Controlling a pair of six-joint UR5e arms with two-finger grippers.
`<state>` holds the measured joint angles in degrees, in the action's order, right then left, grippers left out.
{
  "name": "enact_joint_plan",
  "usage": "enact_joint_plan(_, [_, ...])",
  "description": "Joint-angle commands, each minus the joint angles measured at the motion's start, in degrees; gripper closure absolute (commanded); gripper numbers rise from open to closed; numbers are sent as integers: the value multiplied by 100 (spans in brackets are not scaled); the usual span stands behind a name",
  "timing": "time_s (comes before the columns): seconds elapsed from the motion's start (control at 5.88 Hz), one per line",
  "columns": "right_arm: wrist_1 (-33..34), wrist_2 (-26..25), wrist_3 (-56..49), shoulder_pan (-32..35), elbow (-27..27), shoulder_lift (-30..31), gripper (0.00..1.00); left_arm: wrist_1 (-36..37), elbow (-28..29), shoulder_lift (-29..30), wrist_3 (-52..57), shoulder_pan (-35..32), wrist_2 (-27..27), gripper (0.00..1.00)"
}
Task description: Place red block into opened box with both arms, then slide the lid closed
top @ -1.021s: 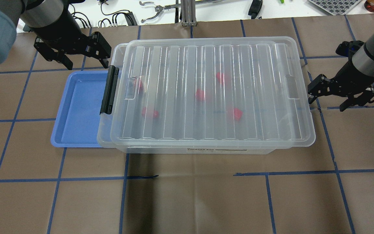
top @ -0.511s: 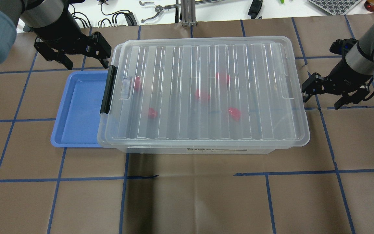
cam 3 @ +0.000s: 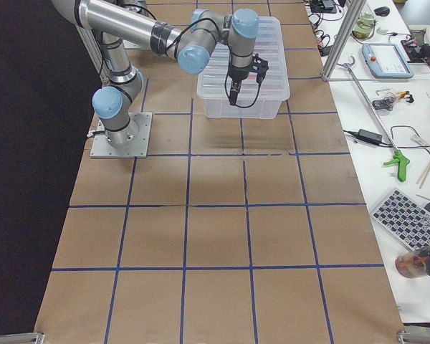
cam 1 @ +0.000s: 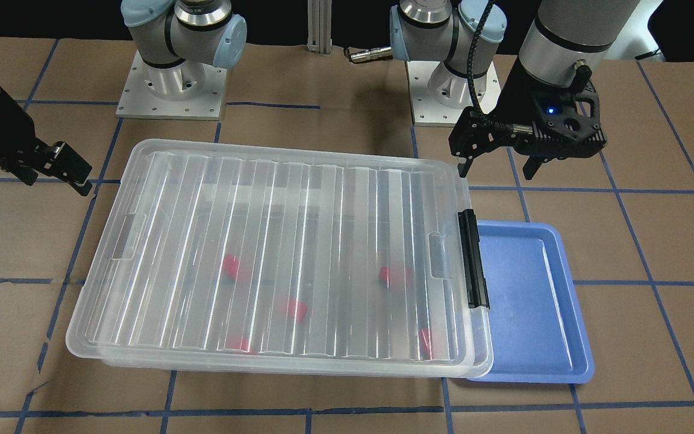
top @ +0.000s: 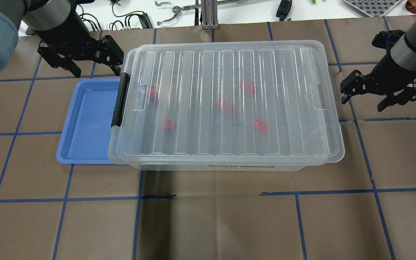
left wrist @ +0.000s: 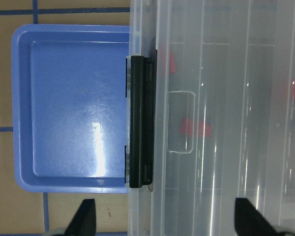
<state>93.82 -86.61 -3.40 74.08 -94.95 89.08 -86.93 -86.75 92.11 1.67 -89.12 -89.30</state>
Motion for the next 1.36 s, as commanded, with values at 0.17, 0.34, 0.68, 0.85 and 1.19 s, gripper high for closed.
enact_joint_plan(0.17, [-827,-309,1256,1436,949,-22,0,0,0,-9,0,0,0,2])
enact_joint_plan(0.34, [-952,-330,1637,1825,1083,-31,0,0,0,-9,0,0,0,2])
enact_joint_plan(0.68, [-1076,-347,1677,2014,1101,-57,0,0,0,-9,0,0,0,2])
enact_joint_plan(0.85, [-1076,-330,1554,1953,1101,-49,0,0,0,-9,0,0,0,2])
enact_joint_plan(1.19, [-1041,-356,1307,1909,1075,-22,0,0,0,-9,0,0,0,2])
